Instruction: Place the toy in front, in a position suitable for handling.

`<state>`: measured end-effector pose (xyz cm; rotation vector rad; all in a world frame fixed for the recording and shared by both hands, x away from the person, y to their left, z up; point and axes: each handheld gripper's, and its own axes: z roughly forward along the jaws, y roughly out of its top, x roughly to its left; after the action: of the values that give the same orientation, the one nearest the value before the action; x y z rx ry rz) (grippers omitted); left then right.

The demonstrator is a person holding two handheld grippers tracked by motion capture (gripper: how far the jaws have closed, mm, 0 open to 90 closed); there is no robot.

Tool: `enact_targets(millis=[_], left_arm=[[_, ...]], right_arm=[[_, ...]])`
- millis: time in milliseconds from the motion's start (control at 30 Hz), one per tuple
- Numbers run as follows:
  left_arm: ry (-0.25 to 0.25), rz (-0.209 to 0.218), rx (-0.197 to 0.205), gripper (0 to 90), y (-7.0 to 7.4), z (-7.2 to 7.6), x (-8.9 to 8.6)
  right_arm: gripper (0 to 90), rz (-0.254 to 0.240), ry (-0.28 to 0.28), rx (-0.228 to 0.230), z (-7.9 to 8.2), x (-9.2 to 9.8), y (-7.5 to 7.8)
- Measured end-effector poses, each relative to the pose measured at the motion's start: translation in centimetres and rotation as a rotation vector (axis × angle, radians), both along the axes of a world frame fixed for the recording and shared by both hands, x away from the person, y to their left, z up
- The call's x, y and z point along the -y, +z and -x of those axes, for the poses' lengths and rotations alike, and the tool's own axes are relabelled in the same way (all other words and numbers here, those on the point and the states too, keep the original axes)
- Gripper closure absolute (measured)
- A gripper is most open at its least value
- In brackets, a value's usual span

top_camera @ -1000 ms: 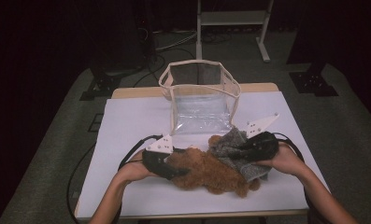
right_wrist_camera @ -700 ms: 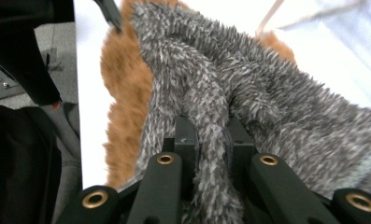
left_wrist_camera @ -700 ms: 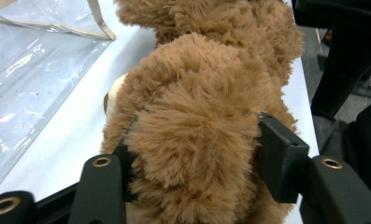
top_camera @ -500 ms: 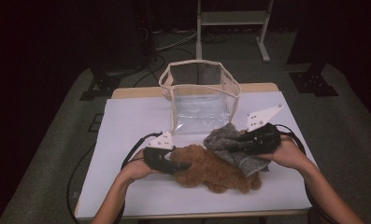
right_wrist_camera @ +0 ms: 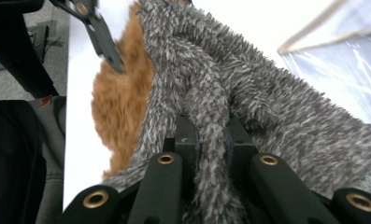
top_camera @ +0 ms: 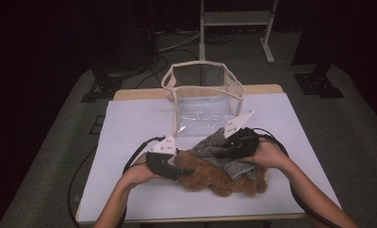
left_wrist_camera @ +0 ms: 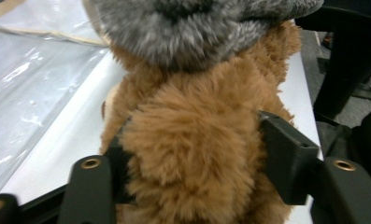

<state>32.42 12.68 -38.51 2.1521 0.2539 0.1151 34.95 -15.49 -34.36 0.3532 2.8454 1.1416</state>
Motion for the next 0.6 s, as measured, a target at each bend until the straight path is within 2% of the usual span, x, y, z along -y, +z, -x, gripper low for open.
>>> enact_targets(millis=[67, 233, 367, 500, 600], left_arm=[[-0.002, 0.000, -0.002, 38.4, 0.0, 0.0, 0.0], [-0.008, -0.010, 0.003, 43.5, -0.1, 0.0, 0.4], [-0.012, -0.010, 0.005, 43.6, 0.0, -0.1, 0.6], [-0.022, -0.015, 0.011, 43.4, 0.0, -0.1, 0.8], [-0.020, -0.011, 0.005, 43.3, -0.1, 0.0, 0.6]], right_arm=[[79.0, -0.011, -0.009, -0.014, 0.0, 0.5, 0.0], [78.9, -0.047, 0.013, 0.001, 0.4, 0.2, 1.1], [78.9, -0.060, 0.037, 0.005, 0.3, -1.3, 1.7], [78.8, -0.047, 0.068, 0.010, 0.1, -3.4, 1.2], [78.8, -0.031, 0.076, 0.003, -0.2, -4.1, 0.8]])
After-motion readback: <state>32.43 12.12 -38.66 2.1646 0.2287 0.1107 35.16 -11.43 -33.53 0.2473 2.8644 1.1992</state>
